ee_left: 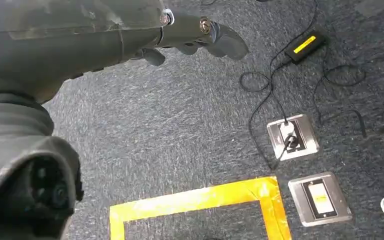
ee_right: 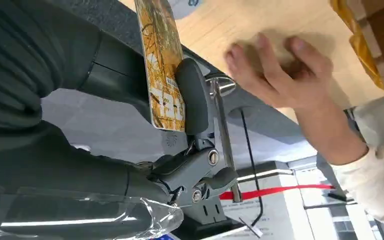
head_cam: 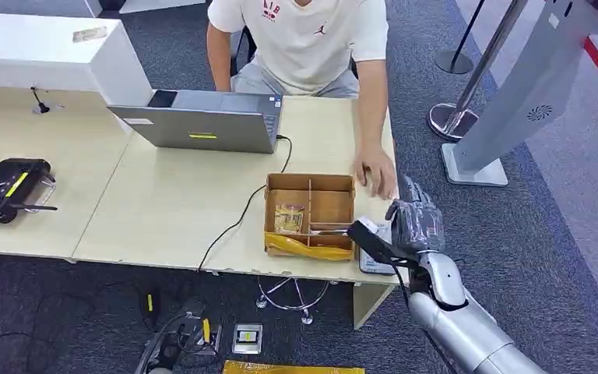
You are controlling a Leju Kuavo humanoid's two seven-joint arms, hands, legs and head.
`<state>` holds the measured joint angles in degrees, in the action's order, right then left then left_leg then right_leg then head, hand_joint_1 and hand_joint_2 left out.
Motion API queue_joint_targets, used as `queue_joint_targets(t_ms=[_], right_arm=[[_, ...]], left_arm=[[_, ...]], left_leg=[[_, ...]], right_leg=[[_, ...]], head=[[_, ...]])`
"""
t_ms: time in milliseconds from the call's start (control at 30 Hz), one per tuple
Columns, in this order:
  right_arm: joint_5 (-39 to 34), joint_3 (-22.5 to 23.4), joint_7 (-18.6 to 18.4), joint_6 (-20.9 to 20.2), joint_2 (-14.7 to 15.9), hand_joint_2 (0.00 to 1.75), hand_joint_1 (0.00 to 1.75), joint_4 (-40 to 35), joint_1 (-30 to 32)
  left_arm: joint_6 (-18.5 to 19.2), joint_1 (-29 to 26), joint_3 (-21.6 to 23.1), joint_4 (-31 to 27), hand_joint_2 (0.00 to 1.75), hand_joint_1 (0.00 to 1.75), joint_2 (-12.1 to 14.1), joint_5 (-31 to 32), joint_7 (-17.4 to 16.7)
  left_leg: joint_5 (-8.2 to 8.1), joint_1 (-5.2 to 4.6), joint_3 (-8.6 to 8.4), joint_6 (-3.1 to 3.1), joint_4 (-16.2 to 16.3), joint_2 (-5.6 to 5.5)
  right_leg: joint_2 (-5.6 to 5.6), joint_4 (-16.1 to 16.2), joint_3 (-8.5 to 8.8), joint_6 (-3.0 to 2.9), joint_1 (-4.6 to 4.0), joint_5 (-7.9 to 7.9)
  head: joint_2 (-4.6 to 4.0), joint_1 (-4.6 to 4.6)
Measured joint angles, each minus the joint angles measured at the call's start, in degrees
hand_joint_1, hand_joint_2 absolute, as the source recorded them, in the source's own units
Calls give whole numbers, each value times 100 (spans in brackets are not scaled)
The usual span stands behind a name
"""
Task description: Pass the card to the sensor for recognition and then transmit it.
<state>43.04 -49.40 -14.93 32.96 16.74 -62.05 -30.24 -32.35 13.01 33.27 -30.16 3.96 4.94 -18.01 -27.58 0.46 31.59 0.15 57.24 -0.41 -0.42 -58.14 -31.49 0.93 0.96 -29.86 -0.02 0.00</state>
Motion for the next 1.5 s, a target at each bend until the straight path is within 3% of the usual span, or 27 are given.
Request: queue_joint_targets(t_ms=[1100, 1500], right_arm=[[-4, -17, -68, -28, 0, 175, 175, 127, 354], [210, 112, -197, 109, 57, 175, 175, -48, 198]], left_arm=[[308, -32, 9, -142, 0, 0, -9, 127, -88], [407, 26, 9, -142, 0, 0, -13, 223, -146]], left_leg=[[0, 0, -17, -1, 0, 11], [0, 0, -14, 0, 0, 11]], right_leg=[[11, 0, 12, -1, 0, 2], [12, 0, 10, 0, 0, 4]], head=[[0, -2], [0, -2]])
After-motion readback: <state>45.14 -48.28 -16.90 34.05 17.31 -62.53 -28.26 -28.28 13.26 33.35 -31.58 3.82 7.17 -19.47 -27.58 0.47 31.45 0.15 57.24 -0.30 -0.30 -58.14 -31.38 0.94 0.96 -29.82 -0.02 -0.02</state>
